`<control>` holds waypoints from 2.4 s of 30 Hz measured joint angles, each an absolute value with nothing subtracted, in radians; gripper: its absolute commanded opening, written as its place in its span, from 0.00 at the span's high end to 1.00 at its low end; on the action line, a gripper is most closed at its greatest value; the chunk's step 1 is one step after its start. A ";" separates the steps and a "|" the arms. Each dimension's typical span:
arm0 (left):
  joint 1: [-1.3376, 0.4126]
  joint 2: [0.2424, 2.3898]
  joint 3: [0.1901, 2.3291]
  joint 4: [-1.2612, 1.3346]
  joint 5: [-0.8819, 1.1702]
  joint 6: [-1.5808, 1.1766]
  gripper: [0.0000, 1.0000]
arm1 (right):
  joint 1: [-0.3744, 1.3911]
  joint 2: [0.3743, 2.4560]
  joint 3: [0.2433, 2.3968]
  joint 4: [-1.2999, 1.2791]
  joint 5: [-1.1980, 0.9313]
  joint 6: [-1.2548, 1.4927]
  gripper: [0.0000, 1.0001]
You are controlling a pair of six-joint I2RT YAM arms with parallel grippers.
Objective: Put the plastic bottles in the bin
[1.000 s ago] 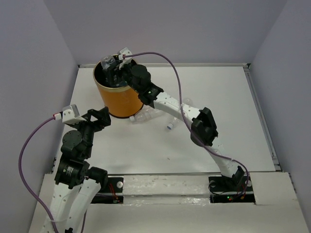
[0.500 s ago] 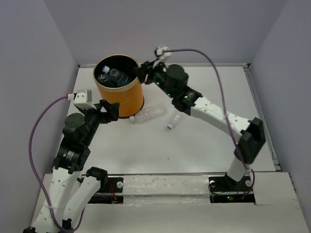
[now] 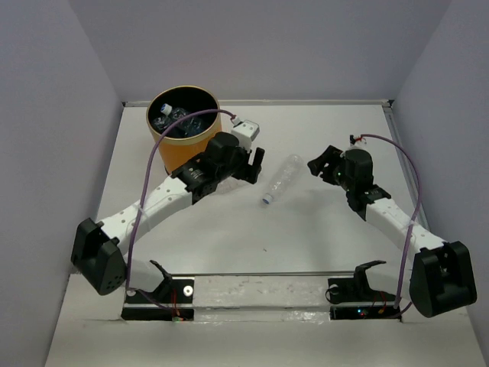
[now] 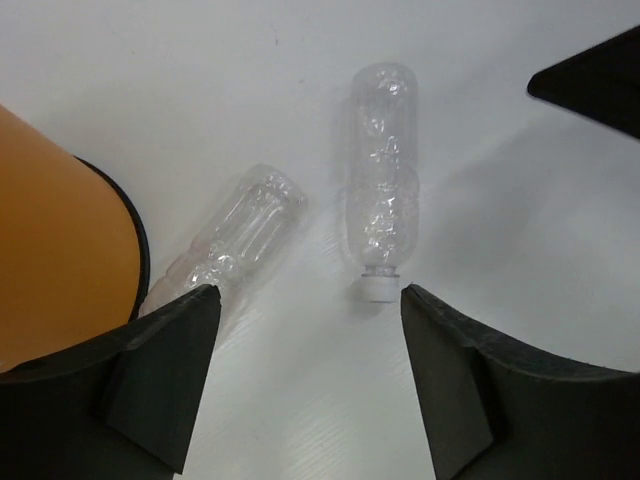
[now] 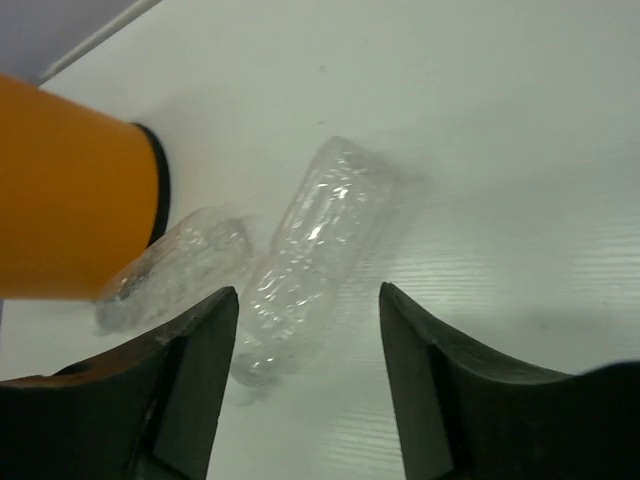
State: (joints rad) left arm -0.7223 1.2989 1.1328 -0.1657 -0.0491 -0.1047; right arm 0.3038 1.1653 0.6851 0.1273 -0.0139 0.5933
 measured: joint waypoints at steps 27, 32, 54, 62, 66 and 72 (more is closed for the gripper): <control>-0.721 2.019 1.407 -0.192 -0.161 0.239 0.13 | 0.150 1.243 0.626 0.193 -0.263 0.696 0.00; -0.704 2.043 1.431 -0.201 -0.162 0.234 0.44 | 0.167 1.392 0.711 0.190 -0.251 0.698 0.00; -0.697 1.464 1.445 -0.130 -0.113 0.077 0.55 | 0.319 1.857 1.075 0.117 -0.066 0.674 0.01; -0.527 1.338 1.501 0.006 -0.145 -0.077 0.55 | 0.342 1.923 1.147 0.081 -0.095 0.627 0.19; -0.360 1.324 1.530 0.079 -0.153 -0.175 0.56 | 0.348 1.941 1.169 0.064 -0.099 0.609 0.49; -0.228 1.359 1.582 0.186 -0.169 -0.270 0.58 | 0.348 1.940 1.171 0.063 -0.121 0.593 0.73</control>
State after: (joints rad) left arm -0.2276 1.3586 1.5824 0.1858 -0.1692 -0.2702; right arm 0.3485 1.9404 1.1709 0.0634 -0.1209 0.5932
